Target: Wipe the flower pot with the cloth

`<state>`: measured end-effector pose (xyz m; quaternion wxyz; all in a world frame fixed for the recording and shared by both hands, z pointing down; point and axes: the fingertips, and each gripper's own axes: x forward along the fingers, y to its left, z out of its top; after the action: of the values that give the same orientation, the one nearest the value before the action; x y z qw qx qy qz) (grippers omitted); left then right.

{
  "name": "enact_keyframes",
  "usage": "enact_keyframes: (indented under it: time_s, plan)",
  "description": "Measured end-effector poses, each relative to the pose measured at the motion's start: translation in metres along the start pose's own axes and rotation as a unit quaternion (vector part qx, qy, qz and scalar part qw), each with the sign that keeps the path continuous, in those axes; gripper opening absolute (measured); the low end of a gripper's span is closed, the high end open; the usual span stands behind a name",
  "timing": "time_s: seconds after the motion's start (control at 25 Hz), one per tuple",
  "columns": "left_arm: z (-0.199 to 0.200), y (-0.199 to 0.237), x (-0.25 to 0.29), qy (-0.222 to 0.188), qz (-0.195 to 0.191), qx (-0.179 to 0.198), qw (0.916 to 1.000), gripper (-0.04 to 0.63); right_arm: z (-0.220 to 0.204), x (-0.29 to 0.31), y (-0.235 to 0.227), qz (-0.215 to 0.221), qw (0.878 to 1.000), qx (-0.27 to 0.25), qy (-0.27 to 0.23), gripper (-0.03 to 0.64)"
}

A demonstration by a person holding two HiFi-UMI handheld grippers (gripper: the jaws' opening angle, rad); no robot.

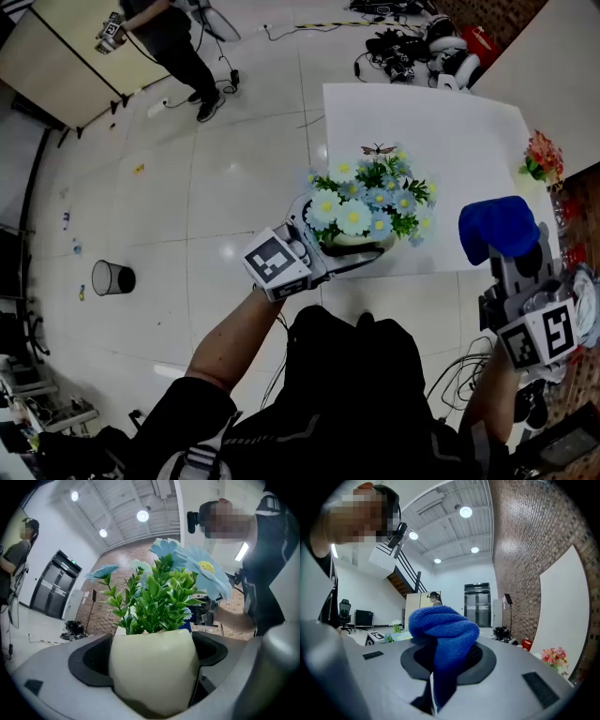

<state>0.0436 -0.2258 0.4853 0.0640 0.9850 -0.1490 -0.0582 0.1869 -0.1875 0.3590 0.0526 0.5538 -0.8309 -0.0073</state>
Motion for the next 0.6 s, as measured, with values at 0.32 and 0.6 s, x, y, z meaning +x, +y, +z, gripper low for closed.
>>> enact_keyframes:
  time_s: [0.32, 0.6]
  plan:
    - [-0.105, 0.016, 0.0, 0.038, -0.013, -0.009, 0.9992, 0.545, -0.058, 0.011, -0.009, -0.003, 1.0, 0.006, 0.023, 0.071]
    - [-0.145, 0.013, 0.003, 0.04, -0.028, -0.003, 0.9988, 0.54, -0.088, 0.018, -0.012, -0.002, 0.999, 0.009, 0.042, 0.071]
